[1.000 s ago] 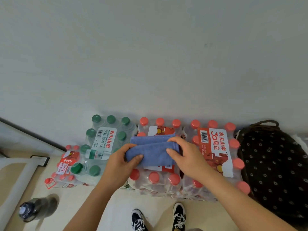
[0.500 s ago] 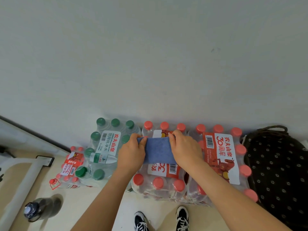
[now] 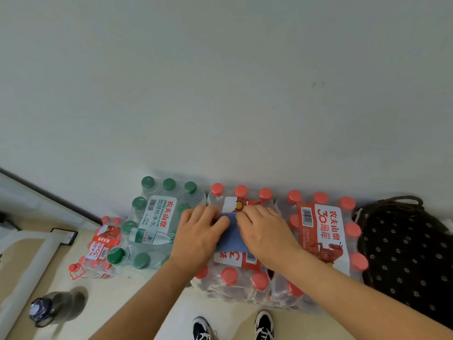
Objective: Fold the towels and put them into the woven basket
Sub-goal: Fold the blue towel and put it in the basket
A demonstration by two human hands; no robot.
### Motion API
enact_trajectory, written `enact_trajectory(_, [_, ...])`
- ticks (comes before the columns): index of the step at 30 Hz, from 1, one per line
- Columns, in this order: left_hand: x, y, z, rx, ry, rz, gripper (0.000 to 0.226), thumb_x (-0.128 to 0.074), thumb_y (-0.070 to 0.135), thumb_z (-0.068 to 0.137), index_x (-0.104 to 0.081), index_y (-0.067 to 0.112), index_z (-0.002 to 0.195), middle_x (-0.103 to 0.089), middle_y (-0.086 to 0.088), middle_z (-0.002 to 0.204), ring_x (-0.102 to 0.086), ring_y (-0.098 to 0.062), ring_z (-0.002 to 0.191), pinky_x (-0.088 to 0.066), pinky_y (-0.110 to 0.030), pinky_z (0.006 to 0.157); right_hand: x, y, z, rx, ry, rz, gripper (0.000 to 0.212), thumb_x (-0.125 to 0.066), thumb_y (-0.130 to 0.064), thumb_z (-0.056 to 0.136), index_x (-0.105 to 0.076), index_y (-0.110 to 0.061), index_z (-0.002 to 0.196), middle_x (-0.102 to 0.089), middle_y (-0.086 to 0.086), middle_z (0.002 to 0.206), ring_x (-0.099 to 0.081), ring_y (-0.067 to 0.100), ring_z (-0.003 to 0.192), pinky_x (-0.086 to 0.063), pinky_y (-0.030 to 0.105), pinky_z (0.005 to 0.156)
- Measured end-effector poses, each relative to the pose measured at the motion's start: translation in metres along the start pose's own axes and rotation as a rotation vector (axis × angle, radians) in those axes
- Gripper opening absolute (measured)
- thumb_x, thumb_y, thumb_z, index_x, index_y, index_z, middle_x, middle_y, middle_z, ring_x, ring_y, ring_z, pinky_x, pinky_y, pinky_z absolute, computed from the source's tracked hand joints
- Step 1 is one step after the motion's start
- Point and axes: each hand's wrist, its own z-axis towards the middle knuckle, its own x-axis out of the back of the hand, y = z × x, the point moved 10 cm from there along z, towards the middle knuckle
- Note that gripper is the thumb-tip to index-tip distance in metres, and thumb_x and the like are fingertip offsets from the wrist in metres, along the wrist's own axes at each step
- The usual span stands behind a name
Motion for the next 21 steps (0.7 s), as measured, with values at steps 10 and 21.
enact_trajectory(10, [-0.008, -0.009, -0.03, 0.089, -0.324, -0.166, 0.056, -0.054, 0.024, 0.074, -0.056, 0.011, 0.129, -0.06, -0.004, 0.129, -0.056, -0.021, 0.117, -0.04, -0.03, 0.105, -0.015, 0.015, -0.015, -0.006, -0.175, 0.149, 0.065, -0.078, -0.027, 0.055, -0.064, -0.009, 0.115, -0.067, 0.006, 0.107, -0.066, 0.024, 0.093, -0.058, 0.038, 0.07])
enact_trajectory(21, [0.012, -0.01, -0.02, 0.941, -0.128, -1.27, 0.026, -0.071, 0.023, 0.084, -0.054, 0.023, 0.104, -0.072, -0.006, 0.085, -0.07, -0.018, 0.073, -0.055, -0.026, 0.058, 0.008, 0.084, -0.072, -1.078, -0.145, 1.495, 0.015, -0.056, -0.017, 0.085, -0.059, -0.016, 0.071, -0.058, 0.002, 0.069, -0.055, 0.01, 0.058, -0.036, 0.027, 0.055])
